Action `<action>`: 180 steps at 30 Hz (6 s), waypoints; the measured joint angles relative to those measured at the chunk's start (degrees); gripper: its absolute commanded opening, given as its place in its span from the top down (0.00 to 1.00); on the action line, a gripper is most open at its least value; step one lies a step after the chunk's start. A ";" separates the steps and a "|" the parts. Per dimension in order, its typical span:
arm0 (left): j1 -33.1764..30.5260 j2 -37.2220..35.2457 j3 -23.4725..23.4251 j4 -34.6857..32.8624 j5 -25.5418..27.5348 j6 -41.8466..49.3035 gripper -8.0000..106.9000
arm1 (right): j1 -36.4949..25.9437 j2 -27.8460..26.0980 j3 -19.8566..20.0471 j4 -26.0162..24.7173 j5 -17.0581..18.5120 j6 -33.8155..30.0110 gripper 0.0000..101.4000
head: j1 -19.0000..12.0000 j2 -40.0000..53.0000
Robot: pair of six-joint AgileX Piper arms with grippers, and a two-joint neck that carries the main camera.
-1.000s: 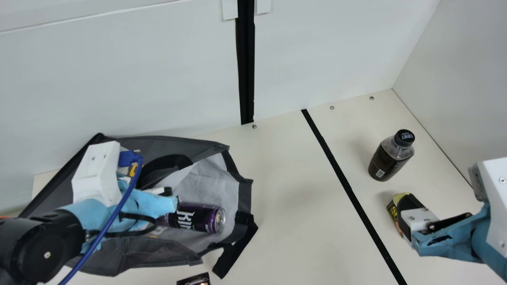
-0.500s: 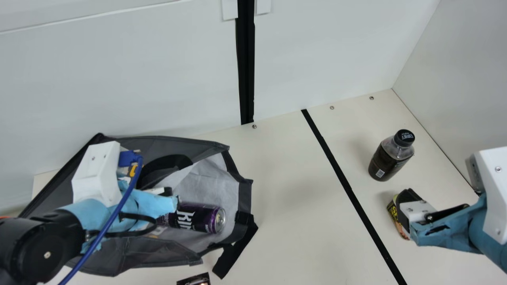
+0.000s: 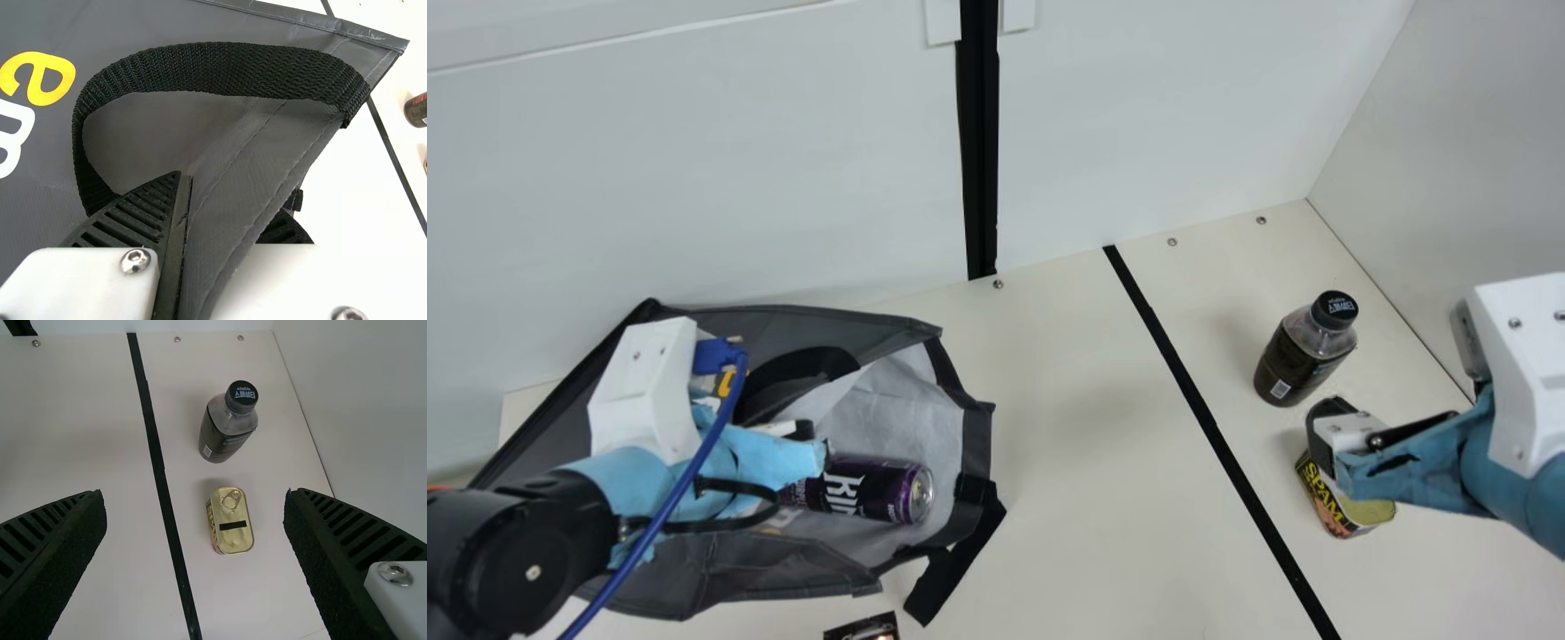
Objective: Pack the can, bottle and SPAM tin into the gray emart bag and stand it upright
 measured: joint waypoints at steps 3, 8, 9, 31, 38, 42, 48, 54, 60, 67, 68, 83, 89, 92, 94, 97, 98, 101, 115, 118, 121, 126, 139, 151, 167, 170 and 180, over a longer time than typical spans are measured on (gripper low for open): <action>0.00 0.00 0.00 0.00 0.00 0.00 1.00 | -1.26 1.80 -0.94 1.14 -0.08 -1.32 0.06 | 0.09 0.00; 0.00 0.00 0.00 0.00 0.00 0.00 1.00 | -4.01 4.99 -2.68 3.39 -0.11 -4.13 0.06 | 0.00 0.00; 0.00 0.00 0.00 0.00 0.00 0.00 1.00 | -4.69 5.68 -3.09 3.92 -0.06 -4.69 0.06 | 0.00 0.09; 0.00 0.00 0.00 0.00 0.00 0.00 1.00 | -12.29 19.14 -9.85 9.95 -0.06 -13.08 0.06 | 0.00 0.00; 0.00 0.00 0.00 0.00 0.00 0.00 1.00 | -11.62 23.53 -12.61 9.51 -0.03 -13.26 0.06 | 0.00 0.00; 0.00 0.00 0.00 0.00 0.00 0.00 1.00 | -11.31 26.03 -14.21 9.15 -0.15 -13.28 0.06 | 0.00 0.00; 0.00 0.00 0.00 0.00 0.00 0.00 1.00 | -11.37 29.91 -16.37 8.69 -0.07 -13.51 0.06 | 0.09 0.00; 0.00 0.00 0.00 0.00 0.00 0.00 1.00 | -11.84 33.50 -18.18 8.99 -0.07 -14.13 0.06 | 0.00 0.09; 0.00 0.00 0.00 0.00 0.00 0.00 1.00 | -12.35 37.17 -20.11 9.65 -0.12 -14.58 0.06 | 0.09 0.09; 0.00 0.00 0.00 0.00 0.00 0.00 1.00 | -12.55 41.48 -22.74 10.68 -0.14 -15.22 0.06 | 0.00 0.00; 0.00 0.00 0.00 0.00 0.00 0.00 1.00 | -12.55 42.12 -23.13 10.74 -0.13 -15.36 0.06 | 0.00 0.09; 0.00 0.00 0.00 0.00 0.00 0.00 1.00 | -12.03 50.14 -27.46 10.06 -0.08 -17.31 0.06 | 0.00 0.09; 0.00 0.00 0.00 0.00 0.00 0.00 1.00 | -11.72 52.21 -28.11 9.61 -0.11 -17.51 0.06 | 0.00 0.00; 0.00 0.00 0.00 0.00 0.00 0.00 1.00 | -11.68 52.86 -28.09 9.61 -0.11 -17.51 0.06 | 0.00 0.00; 0.00 0.00 0.00 0.00 0.00 0.00 1.00 | -11.68 53.22 -28.09 9.56 -0.11 -17.56 0.06 | 0.00 0.00; 0.00 0.00 0.00 0.00 0.00 0.00 1.00 | -11.68 53.51 -27.88 9.21 -0.04 -17.56 0.06 | 0.00 0.00; 0.00 0.00 0.00 0.00 0.00 0.00 1.00 | -11.74 53.57 -27.82 9.15 -0.03 -17.56 0.06 | 0.00 0.09; 0.00 0.00 0.00 0.00 0.00 0.00 1.00 | -11.87 53.89 -27.63 9.15 -0.03 -17.56 0.06 | 0.00 0.00; 0.00 0.00 0.00 0.00 0.00 0.00 1.00 | -12.00 53.06 -26.41 8.57 -0.01 -16.98 0.06 | 0.09 0.00; 0.00 0.00 0.00 0.00 0.00 0.00 1.00 | -11.88 52.66 -26.16 8.52 -0.09 -16.64 0.06 | 0.00 0.00; 0.00 0.00 0.00 0.00 0.00 0.00 1.00 | -11.70 52.45 -25.86 8.24 -0.03 -16.43 0.19 | 0.00 0.09; 0.00 0.00 0.00 0.00 0.00 0.00 1.00 | -11.31 52.08 -25.67 8.18 -0.04 -16.02 0.52 | 0.00 0.09; 0.00 0.00 0.00 0.00 0.00 0.00 1.00 | -10.95 51.80 -25.36 8.91 0.05 -15.84 1.00 | 0.00 0.00; 0.00 0.00 0.00 0.00 0.00 0.00 1.00 | -12.58 52.07 -27.29 11.80 0.08 -20.77 1.00 | 0.00 0.00; 0.00 0.00 0.00 0.00 0.00 0.00 1.00 | -15.36 50.39 -25.27 15.51 -0.01 -29.81 1.00 | 0.00 0.00; 0.00 0.00 0.00 0.00 0.00 0.00 1.00 | -15.42 49.44 -24.22 16.25 -0.01 -30.83 1.00 | 0.00 0.00; 0.00 0.00 0.00 0.00 0.00 0.00 1.00 | -14.25 45.48 -20.60 17.21 0.05 -32.31 1.00 | 0.00 0.09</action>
